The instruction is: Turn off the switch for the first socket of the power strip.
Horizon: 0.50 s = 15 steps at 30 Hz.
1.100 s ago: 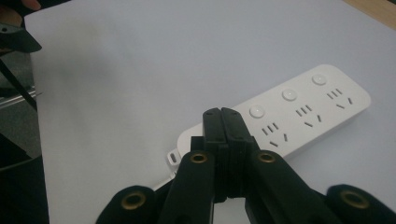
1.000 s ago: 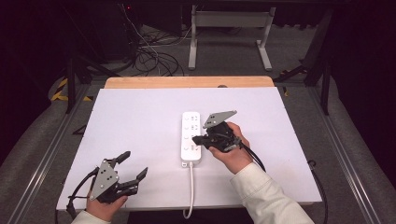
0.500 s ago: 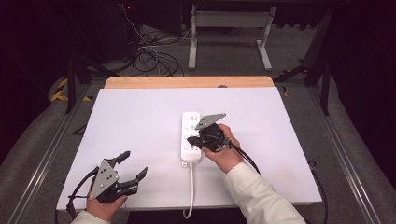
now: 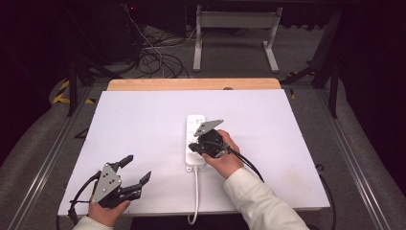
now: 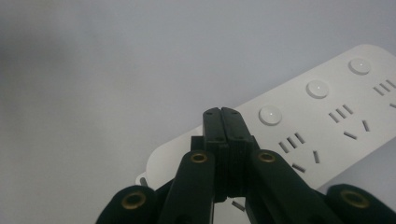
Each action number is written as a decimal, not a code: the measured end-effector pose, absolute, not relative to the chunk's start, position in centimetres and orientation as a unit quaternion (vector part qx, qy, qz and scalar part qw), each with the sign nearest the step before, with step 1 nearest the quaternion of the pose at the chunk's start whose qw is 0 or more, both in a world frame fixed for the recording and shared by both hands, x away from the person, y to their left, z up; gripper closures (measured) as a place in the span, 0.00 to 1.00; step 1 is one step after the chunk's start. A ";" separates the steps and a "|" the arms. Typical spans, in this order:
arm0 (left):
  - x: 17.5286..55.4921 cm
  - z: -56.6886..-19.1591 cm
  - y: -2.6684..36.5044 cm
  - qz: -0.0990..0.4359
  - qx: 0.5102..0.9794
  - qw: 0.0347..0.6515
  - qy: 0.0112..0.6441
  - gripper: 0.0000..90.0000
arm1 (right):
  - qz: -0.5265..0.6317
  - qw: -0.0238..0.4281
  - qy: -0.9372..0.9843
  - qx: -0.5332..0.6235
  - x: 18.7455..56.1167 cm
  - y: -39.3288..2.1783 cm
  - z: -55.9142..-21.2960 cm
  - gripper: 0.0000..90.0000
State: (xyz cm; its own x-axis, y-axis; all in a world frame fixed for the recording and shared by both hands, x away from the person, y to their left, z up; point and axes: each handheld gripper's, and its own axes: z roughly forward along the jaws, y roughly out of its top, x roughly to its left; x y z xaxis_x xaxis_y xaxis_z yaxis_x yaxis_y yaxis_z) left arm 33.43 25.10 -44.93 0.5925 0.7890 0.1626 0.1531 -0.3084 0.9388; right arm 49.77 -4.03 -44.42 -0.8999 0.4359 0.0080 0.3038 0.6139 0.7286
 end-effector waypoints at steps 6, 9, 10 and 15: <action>33.4 -45.0 25.1 0.320 0.742 0.496 0.318 0.28 | 0.381 0.086 0.896 0.209 49.8 -3.6 -45.0 1.00; 33.4 -45.0 25.1 0.318 0.742 0.496 0.319 0.28 | 0.380 0.087 0.897 0.210 49.8 -3.5 -45.2 1.00; 33.4 -45.0 25.1 0.319 0.743 0.495 0.319 0.28 | 0.381 0.087 0.896 0.209 49.8 -3.4 -45.3 1.00; 33.4 -45.0 25.1 0.319 0.743 0.495 0.319 0.28 | 0.378 0.092 0.897 0.209 49.9 -3.3 -45.5 1.00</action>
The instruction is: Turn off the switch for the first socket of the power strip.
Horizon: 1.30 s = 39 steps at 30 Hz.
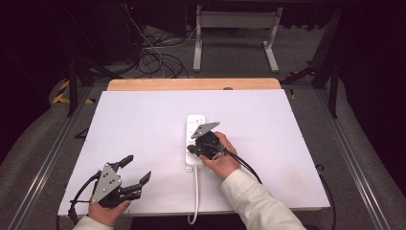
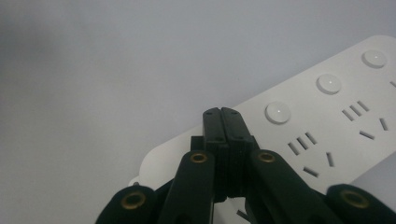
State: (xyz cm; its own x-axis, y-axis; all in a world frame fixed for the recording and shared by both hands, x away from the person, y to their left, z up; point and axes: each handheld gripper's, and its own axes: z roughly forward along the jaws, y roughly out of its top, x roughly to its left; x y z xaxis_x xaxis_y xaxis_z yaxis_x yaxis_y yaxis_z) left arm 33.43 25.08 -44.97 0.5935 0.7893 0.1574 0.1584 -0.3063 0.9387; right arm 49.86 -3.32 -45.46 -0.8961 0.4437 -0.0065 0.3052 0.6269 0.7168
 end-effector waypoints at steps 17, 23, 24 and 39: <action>33.4 -45.0 25.1 0.320 0.743 0.494 0.319 0.28 | 0.373 0.099 0.900 0.204 49.6 -3.1 -45.7 1.00; 33.4 -45.0 25.0 0.321 0.743 0.493 0.318 0.28 | 0.382 0.093 0.895 0.212 49.7 -3.3 -45.9 1.00; 33.4 -45.0 25.0 0.321 0.744 0.492 0.318 0.28 | 0.383 0.093 0.894 0.213 49.7 -3.3 -45.9 1.00; 33.4 -45.0 25.0 0.323 0.746 0.490 0.316 0.28 | 0.388 0.102 0.891 0.213 49.4 -3.3 -46.1 1.00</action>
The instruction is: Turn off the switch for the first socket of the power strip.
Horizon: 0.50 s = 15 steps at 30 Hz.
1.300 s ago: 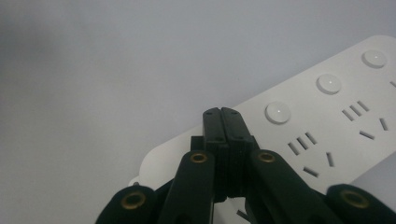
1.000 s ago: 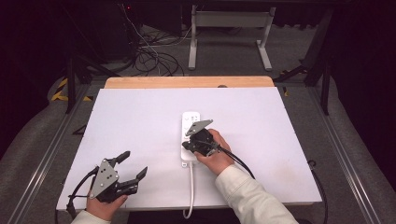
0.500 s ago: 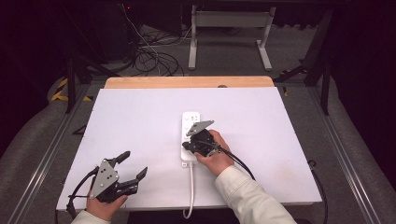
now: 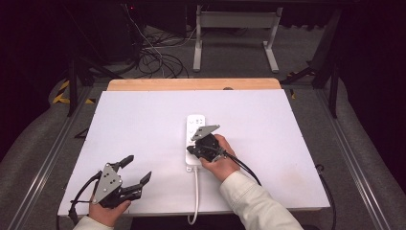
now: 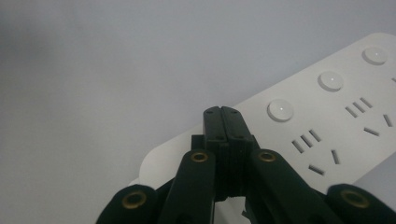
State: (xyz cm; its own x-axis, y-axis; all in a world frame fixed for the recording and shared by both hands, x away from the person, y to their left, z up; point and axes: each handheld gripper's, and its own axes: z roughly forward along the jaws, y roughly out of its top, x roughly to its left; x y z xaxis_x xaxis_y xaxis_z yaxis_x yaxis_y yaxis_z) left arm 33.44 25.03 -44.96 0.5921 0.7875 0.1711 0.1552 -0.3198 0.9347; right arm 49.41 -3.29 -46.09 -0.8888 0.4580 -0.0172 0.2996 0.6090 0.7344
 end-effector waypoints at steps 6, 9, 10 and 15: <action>33.4 -45.0 25.1 0.323 0.746 0.489 0.316 0.28 | 0.390 0.098 0.890 0.214 49.6 -3.1 -46.1 1.00; 33.4 -45.0 25.0 0.321 0.744 0.492 0.319 0.28 | 0.391 0.100 0.890 0.214 49.5 -2.9 -46.2 1.00; 33.5 -45.0 25.1 0.322 0.745 0.490 0.317 0.28 | 0.391 0.102 0.890 0.213 49.5 -2.8 -46.2 1.00; 33.4 -45.0 25.1 0.320 0.743 0.494 0.320 0.28 | 0.396 0.099 0.887 0.216 49.5 -2.9 -46.3 1.00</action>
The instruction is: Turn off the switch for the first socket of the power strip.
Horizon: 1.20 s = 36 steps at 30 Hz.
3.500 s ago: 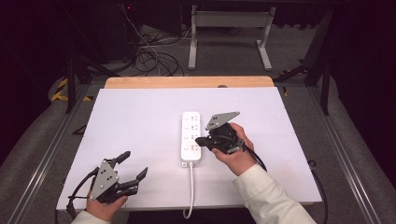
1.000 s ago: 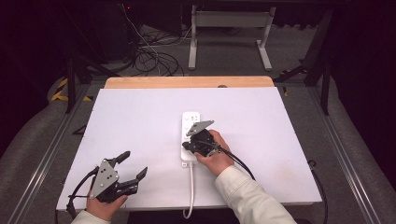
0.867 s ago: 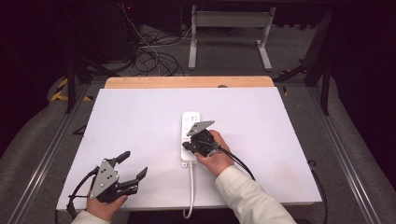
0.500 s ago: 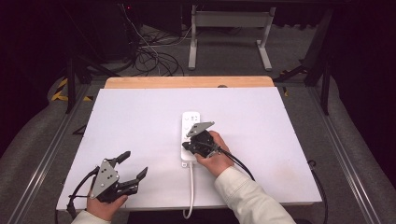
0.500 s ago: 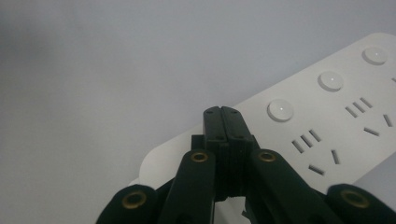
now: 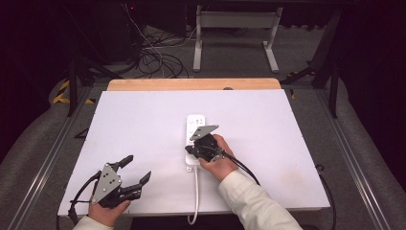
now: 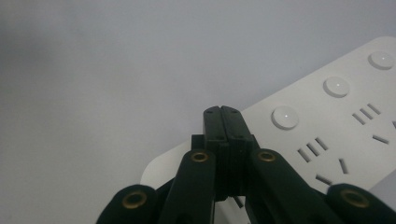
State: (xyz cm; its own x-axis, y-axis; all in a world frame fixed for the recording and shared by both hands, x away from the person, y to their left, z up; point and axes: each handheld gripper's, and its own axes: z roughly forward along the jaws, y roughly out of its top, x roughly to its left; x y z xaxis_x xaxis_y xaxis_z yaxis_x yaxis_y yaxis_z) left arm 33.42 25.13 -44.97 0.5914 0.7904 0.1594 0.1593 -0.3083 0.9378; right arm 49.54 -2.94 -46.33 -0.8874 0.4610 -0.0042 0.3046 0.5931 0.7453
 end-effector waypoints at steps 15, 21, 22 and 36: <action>33.5 -45.0 25.1 0.320 0.741 0.495 0.322 0.28 | 0.425 0.100 0.871 0.225 49.0 -3.4 -45.5 1.00; 33.4 -44.9 25.1 0.321 0.741 0.495 0.320 0.28 | 0.453 0.104 0.858 0.220 48.5 -3.8 -43.4 1.00; 33.4 -44.9 25.2 0.322 0.741 0.495 0.320 0.28 | 0.453 0.106 0.858 0.218 48.5 -3.8 -43.2 1.00; 33.5 -44.9 25.1 0.320 0.742 0.494 0.321 0.28 | 0.462 0.115 0.857 0.196 47.8 -4.4 -41.6 1.00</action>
State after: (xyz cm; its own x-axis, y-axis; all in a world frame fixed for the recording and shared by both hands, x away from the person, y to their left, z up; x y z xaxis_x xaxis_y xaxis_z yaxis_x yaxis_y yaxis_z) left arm 33.45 25.09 -44.95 0.5896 0.7922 0.1573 0.1597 -0.3053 0.9388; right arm 47.79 -4.40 -41.56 -0.8968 0.4421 -0.0172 0.2290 0.4972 0.8369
